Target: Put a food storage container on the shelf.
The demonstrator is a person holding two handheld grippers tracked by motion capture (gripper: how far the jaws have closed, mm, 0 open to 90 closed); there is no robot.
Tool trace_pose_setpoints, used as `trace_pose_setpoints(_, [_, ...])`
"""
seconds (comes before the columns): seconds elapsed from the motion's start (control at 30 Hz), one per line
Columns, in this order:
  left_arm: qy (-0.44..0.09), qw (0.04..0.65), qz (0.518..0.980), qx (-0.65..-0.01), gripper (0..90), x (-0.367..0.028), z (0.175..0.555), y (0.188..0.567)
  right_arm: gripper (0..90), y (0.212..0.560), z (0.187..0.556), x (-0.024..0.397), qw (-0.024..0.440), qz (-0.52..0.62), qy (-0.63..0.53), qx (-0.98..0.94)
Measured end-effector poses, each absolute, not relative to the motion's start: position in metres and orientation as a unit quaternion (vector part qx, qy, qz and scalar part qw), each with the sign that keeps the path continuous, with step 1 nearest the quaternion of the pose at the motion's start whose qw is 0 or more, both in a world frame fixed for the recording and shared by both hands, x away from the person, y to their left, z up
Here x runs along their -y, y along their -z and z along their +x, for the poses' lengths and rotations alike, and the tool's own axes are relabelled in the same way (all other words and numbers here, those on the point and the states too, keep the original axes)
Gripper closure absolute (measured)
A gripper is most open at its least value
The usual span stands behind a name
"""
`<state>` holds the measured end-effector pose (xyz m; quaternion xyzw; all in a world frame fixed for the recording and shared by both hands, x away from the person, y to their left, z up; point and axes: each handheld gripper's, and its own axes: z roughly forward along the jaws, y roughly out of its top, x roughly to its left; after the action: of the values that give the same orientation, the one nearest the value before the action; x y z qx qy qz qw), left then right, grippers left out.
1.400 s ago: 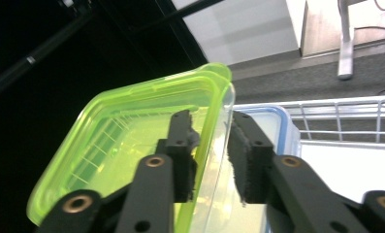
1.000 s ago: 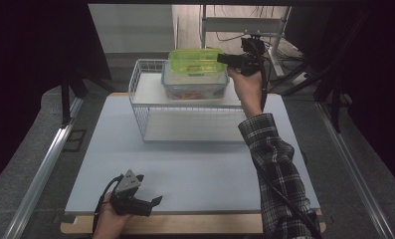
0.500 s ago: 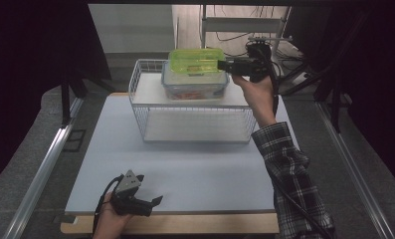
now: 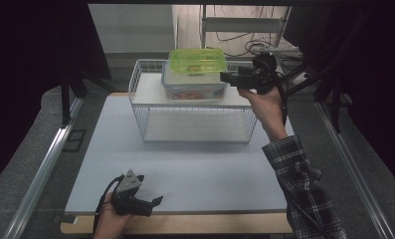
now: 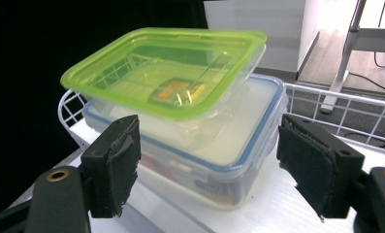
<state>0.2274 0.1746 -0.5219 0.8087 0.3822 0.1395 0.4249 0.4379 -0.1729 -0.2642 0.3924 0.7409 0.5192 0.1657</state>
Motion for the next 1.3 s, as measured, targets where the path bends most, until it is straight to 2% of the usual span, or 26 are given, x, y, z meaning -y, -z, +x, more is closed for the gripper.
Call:
trace_pose_setpoints(0.53, [-0.135,0.431,0.808,-0.377,2.9,-0.174,0.227,0.523,14.6,0.287,0.418,0.180,0.159,0.361,-0.523,-0.755])
trace_pose_setpoints(1.3, [-0.138,0.431,0.810,-0.374,4.0,-0.174,0.227,0.524,7.4,0.326,0.395,0.175,0.159,0.328,-0.498,-0.787])
